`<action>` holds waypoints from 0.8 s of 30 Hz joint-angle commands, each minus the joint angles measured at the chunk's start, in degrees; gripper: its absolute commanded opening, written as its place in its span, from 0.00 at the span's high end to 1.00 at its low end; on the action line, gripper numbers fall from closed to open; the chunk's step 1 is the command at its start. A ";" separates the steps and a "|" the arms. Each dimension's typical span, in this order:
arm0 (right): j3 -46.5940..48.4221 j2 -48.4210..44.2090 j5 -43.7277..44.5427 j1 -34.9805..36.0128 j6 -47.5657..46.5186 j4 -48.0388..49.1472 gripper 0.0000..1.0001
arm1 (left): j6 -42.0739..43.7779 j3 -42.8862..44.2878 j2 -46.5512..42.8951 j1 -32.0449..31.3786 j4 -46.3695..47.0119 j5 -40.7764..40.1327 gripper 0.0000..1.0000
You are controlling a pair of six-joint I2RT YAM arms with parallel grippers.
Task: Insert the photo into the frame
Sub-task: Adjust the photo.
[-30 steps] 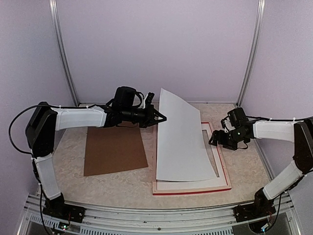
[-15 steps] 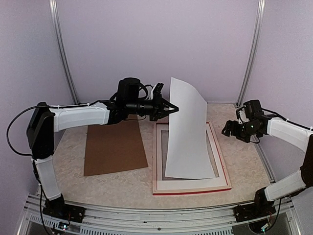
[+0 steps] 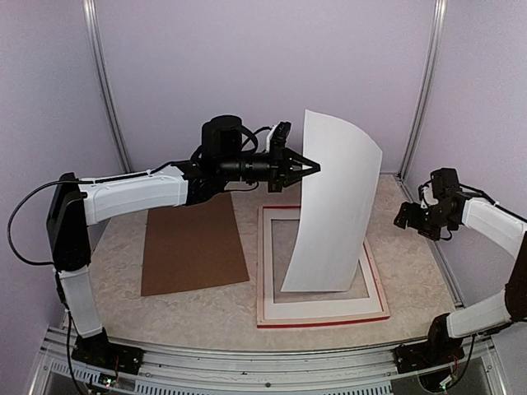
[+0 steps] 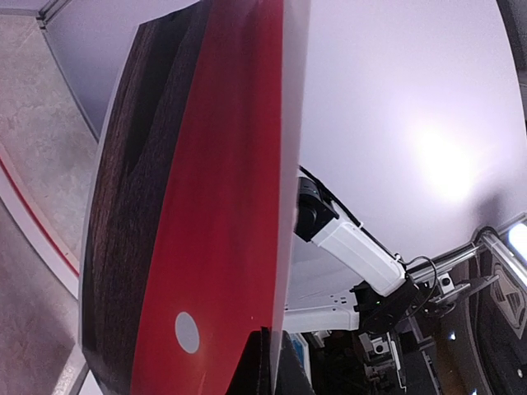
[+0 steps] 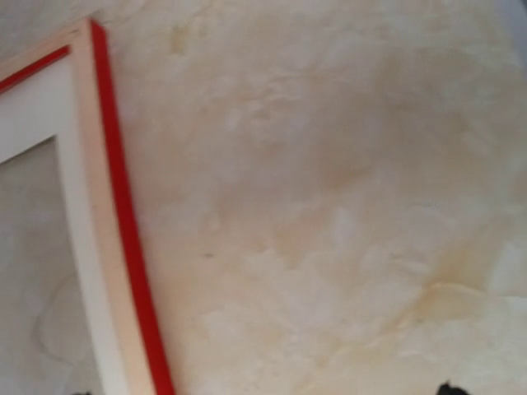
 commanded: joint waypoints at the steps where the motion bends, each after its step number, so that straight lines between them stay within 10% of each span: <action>1: 1.41 -1.43 0.58 -1.94 -1.82 -1.30 0.10 | -4.90 0.00 -1.77 -0.30 8.04 2.30 1.00; 24: 0.34 -1.39 0.14 -4.96 -3.48 -1.09 0.10 | -12.98 7.01 3.15 -7.55 22.02 5.90 1.00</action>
